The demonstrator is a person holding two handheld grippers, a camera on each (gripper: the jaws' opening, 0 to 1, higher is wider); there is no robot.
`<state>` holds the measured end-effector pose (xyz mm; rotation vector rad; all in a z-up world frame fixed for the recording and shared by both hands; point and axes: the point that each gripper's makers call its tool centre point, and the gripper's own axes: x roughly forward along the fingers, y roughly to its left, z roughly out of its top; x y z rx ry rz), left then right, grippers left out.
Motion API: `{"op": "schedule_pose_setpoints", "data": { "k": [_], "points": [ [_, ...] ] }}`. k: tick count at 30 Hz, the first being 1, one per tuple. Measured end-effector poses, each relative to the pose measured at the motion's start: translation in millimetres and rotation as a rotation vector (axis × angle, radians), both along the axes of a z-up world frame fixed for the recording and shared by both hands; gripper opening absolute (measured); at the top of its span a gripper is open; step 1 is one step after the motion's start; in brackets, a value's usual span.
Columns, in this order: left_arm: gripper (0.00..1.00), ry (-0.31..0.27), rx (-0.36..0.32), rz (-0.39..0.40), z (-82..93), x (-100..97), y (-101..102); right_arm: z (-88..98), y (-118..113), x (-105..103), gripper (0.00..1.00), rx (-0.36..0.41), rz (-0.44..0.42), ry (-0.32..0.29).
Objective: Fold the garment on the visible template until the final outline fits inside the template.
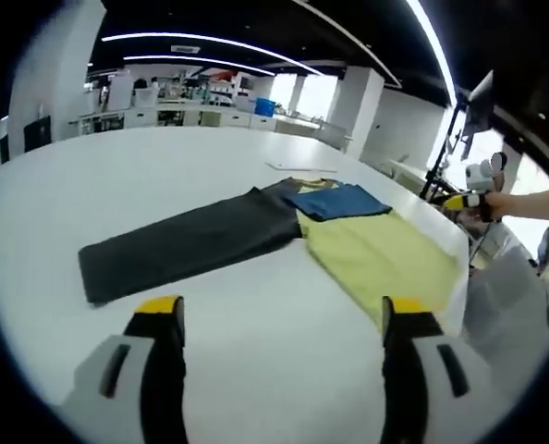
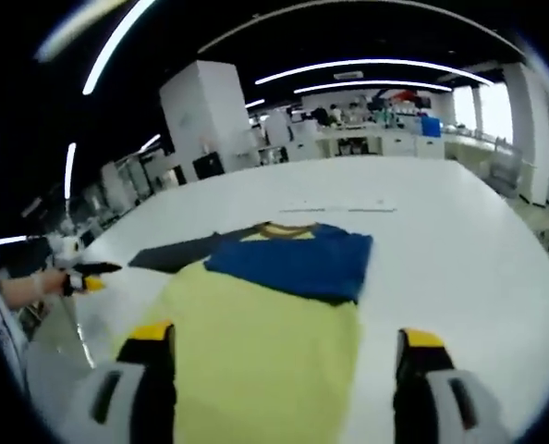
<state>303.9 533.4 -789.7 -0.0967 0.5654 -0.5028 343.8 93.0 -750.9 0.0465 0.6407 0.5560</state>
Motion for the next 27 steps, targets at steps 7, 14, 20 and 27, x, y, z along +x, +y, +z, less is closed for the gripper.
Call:
{"op": "schedule_pose_setpoints", "data": {
  "k": [7,14,20,27],
  "points": [
    [0.84,-0.027,0.017,0.104,-4.2,11.2,30,0.5,15,-13,1.00,-0.007,0.006,-0.002],
    [0.83,-0.024,0.032,0.145,-9.0,20.9,58,3.6,13,-23,1.00,-0.061,0.045,-0.001],
    [0.74,-0.008,0.047,0.311,-20.5,35.0,103,2.8,12,-29,1.00,-0.044,0.020,0.006],
    [0.57,0.009,0.041,0.381,-35.4,46.8,122,-2.7,9,-42,1.00,-0.058,0.023,0.026]
  ]
}}
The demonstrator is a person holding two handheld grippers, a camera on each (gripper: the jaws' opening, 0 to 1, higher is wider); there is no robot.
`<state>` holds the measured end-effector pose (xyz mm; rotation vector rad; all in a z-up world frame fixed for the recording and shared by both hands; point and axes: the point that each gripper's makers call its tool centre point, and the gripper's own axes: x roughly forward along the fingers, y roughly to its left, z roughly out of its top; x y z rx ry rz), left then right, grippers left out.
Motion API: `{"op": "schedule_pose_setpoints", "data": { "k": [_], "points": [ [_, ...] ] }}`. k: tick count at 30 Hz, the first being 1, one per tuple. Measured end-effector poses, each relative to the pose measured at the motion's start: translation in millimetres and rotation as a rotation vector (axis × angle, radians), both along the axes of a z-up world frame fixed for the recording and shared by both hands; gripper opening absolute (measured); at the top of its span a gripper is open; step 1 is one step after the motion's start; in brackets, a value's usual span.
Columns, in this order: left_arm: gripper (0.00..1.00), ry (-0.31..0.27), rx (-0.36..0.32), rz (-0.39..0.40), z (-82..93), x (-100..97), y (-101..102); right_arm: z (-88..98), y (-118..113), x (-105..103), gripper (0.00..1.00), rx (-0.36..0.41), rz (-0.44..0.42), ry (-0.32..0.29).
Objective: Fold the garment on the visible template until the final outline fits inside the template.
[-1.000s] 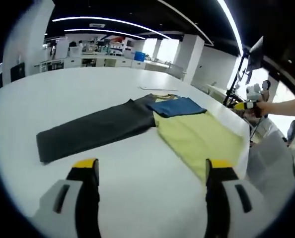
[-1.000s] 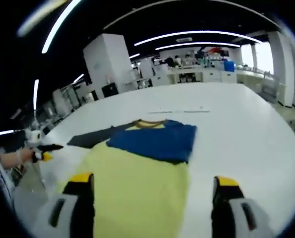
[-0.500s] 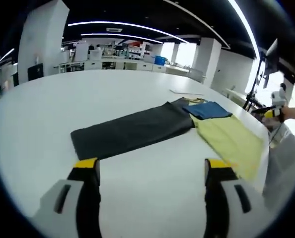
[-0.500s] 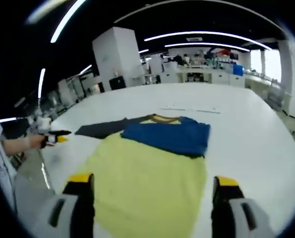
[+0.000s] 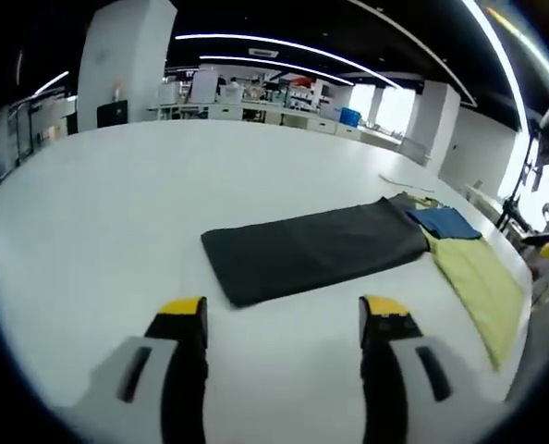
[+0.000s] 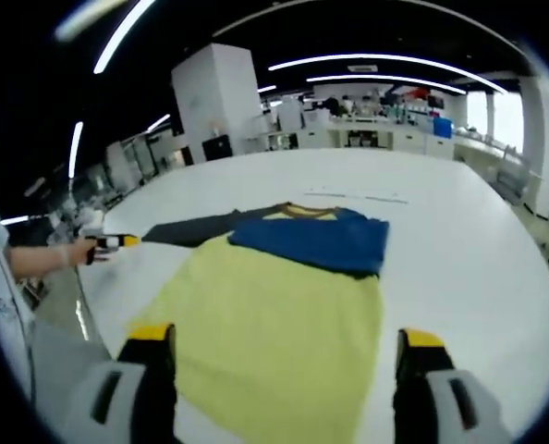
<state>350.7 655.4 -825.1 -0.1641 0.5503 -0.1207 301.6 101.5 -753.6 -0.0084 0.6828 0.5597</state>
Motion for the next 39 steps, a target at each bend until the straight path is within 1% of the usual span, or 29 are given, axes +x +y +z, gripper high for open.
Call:
{"op": "schedule_pose_setpoints", "data": {
  "k": [1,3,4,6,9,11,13,14,16,17,19,21,22,23,24,26,28,29,32,33,34,36,37,39],
  "points": [
    [0.54,0.006,0.017,0.002,-3.4,0.3,2,0.6,-1,-1,1.00,0.007,-0.006,0.000],
    [0.51,0.009,0.023,0.019,-7.7,1.2,4,2.0,-2,-3,1.00,0.014,-0.019,0.000],
    [0.50,0.013,0.008,0.042,-8.9,1.6,6,2.4,-2,-4,1.00,0.014,-0.022,-0.002],
    [0.45,0.000,-0.013,0.063,-10.1,4.9,8,2.0,-4,-5,1.00,0.012,-0.028,-0.001],
    [0.35,-0.015,-0.021,0.105,-10.1,6.3,16,0.6,-8,-9,1.00,0.013,-0.038,0.004],
    [0.28,-0.014,0.001,0.122,-13.0,8.3,22,0.6,-9,-11,1.00,0.012,-0.045,0.003],
    [0.23,-0.018,-0.006,0.131,-11.7,9.6,23,0.9,-12,-12,1.00,0.017,-0.054,0.002],
    [0.21,-0.019,-0.021,0.150,-11.7,10.0,25,0.6,-15,-12,0.99,0.020,-0.063,0.002],
    [0.16,-0.020,-0.023,0.155,-13.8,11.6,27,0.5,-17,-13,0.99,0.025,-0.073,0.002],
    [0.13,-0.020,-0.024,0.155,-13.6,9.9,24,0.4,-17,-14,0.99,0.026,-0.075,0.002],
    [0.06,-0.020,-0.019,0.160,-14.9,9.4,25,0.8,-17,-16,0.99,0.030,-0.081,-0.001],
    [0.00,-0.025,0.001,0.175,-13.3,10.3,29,0.6,-18,-17,0.99,0.040,-0.087,0.002],
    [0.00,-0.039,0.014,0.162,-10.8,11.6,28,1.3,-18,-19,0.99,0.042,-0.089,0.000],
    [0.00,-0.042,0.012,0.148,-11.3,15.9,27,1.8,-18,-20,0.99,0.041,-0.091,-0.002],
    [0.00,-0.051,0.031,0.129,-8.4,17.5,24,3.0,-19,-20,0.99,0.044,-0.093,-0.009],
    [0.00,-0.073,0.038,0.111,-1.5,19.0,18,4.2,-20,-22,0.99,0.055,-0.098,-0.008],
    [0.00,-0.089,0.017,0.102,6.6,22.1,14,5.0,-23,-23,0.98,0.058,-0.099,-0.010],
    [0.00,-0.100,0.013,0.097,16.4,21.0,11,5.3,-23,-23,0.98,0.058,-0.099,-0.012],
    [0.00,-0.123,-0.001,0.077,31.9,26.1,-2,6.3,-26,-24,0.98,0.064,-0.098,-0.015],
    [0.00,-0.135,-0.010,0.062,43.8,27.1,-17,7.7,-27,-24,0.98,0.070,-0.097,-0.020],
    [0.00,-0.143,-0.015,0.053,48.8,28.6,-22,9.4,-28,-24,0.98,0.076,-0.096,-0.024],
    [0.00,-0.163,-0.018,0.043,57.7,29.9,-28,11.1,-29,-24,0.98,0.085,-0.090,-0.027],
    [0.00,-0.168,-0.023,0.038,61.2,33.7,-29,12.2,-29,-23,0.98,0.089,-0.085,-0.031],
    [0.00,-0.188,-0.031,0.023,72.6,40.1,-39,13.4,-31,-23,0.98,0.098,-0.077,-0.033]
  ]
}}
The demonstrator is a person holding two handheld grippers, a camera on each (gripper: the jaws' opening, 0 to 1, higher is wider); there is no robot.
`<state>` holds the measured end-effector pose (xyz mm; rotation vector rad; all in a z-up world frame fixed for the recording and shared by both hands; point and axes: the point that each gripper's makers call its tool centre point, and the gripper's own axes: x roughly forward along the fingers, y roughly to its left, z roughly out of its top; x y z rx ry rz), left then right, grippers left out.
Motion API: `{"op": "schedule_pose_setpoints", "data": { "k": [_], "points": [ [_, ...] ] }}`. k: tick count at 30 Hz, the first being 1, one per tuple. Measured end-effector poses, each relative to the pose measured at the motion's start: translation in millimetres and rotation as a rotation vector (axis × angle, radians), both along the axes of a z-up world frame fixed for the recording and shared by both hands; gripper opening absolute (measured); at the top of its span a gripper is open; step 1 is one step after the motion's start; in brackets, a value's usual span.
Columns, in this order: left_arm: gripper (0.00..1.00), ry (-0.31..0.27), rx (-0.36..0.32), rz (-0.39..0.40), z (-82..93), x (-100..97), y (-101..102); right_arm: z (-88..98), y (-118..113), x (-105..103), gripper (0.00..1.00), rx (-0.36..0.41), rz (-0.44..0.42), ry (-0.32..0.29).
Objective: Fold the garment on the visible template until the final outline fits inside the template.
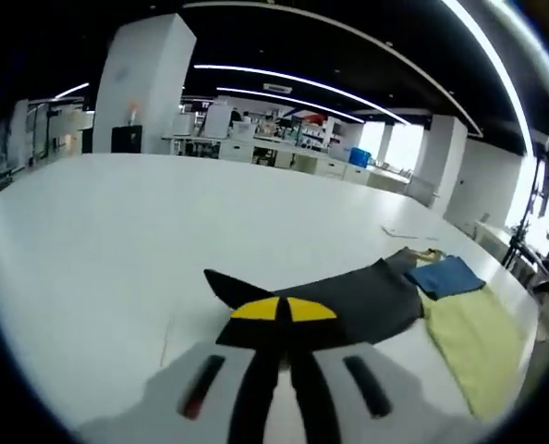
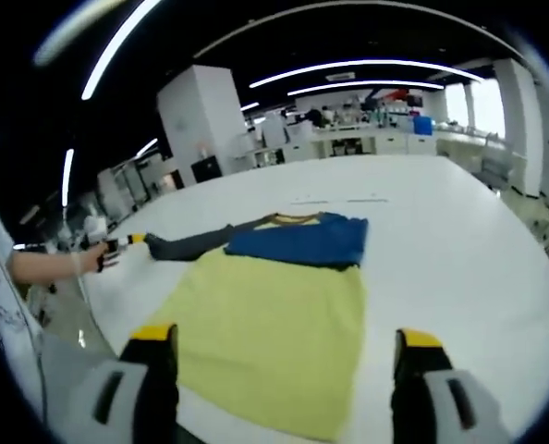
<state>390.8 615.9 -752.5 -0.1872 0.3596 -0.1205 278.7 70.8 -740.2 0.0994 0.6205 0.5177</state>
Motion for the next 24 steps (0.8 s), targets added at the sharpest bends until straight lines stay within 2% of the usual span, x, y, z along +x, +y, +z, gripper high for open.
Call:
{"op": "schedule_pose_setpoints", "data": {
  "k": [3,10,19,23,24],
  "points": [
    [0.00,-0.016,-0.003,-0.020,14.7,9.3,-15,1.9,-2,0,0.98,0.019,0.022,0.003],
    [0.00,-0.034,-0.020,-0.058,31.2,31.3,-45,6.9,-5,-2,0.98,0.032,0.066,-0.009],
    [0.00,-0.053,-0.010,-0.125,52.5,47.3,-111,8.9,-15,-2,0.98,0.072,0.104,-0.025],
    [0.00,-0.056,-0.006,-0.154,58.9,54.0,-142,7.3,-20,-2,0.99,0.062,0.138,-0.035],
    [0.00,-0.056,-0.005,-0.156,59.4,54.1,-145,7.1,-20,-2,0.99,0.062,0.141,-0.035]
  ]
}}
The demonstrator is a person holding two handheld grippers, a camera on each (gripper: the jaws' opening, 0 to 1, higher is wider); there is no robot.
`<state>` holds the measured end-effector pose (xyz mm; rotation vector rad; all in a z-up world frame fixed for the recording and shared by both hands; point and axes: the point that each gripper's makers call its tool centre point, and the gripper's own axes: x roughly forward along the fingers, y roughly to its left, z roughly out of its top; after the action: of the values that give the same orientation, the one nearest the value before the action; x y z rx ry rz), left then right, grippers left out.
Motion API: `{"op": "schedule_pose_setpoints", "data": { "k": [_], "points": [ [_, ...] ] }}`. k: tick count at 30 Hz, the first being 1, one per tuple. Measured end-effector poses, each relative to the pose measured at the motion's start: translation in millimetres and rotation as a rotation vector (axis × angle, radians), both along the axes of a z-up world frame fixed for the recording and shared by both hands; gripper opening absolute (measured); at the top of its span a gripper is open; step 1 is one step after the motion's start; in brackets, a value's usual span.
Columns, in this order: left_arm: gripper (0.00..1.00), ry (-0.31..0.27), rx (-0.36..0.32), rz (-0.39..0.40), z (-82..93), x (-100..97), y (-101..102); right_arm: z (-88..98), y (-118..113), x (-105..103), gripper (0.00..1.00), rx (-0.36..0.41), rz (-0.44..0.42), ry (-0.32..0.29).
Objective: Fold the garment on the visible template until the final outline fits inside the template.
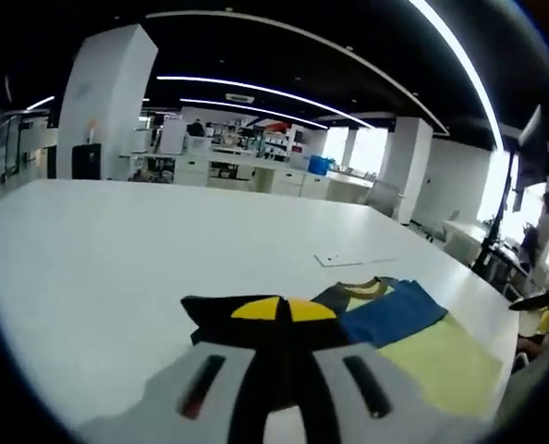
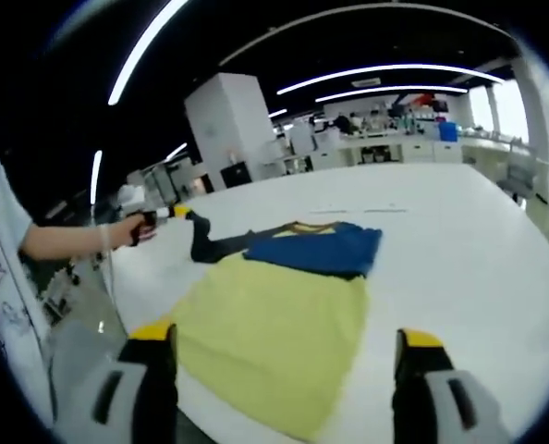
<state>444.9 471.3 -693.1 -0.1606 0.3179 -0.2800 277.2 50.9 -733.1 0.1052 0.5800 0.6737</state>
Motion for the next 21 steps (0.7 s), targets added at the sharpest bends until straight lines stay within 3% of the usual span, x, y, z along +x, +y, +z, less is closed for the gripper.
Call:
{"op": "schedule_pose_setpoints", "data": {
  "k": [3,10,13,18,21],
  "points": [
    [0.00,-0.001,0.005,-0.023,-0.3,12.3,-13,-3.7,-5,2,1.00,-0.003,0.028,0.001],
    [0.00,-0.013,-0.005,-0.041,12.1,8.5,-61,-7.9,-16,5,1.00,0.008,0.059,-0.007],
    [0.00,-0.021,-0.017,-0.052,15.3,19.7,-72,-7.4,-21,7,1.00,0.013,0.066,-0.019],
    [0.00,-0.028,-0.031,-0.088,16.3,26.1,-113,-8.8,-31,17,1.00,0.019,0.067,-0.034],
    [0.00,-0.032,-0.053,-0.113,15.1,34.5,-125,-8.4,-29,22,1.00,0.038,0.063,-0.031]
  ]
}}
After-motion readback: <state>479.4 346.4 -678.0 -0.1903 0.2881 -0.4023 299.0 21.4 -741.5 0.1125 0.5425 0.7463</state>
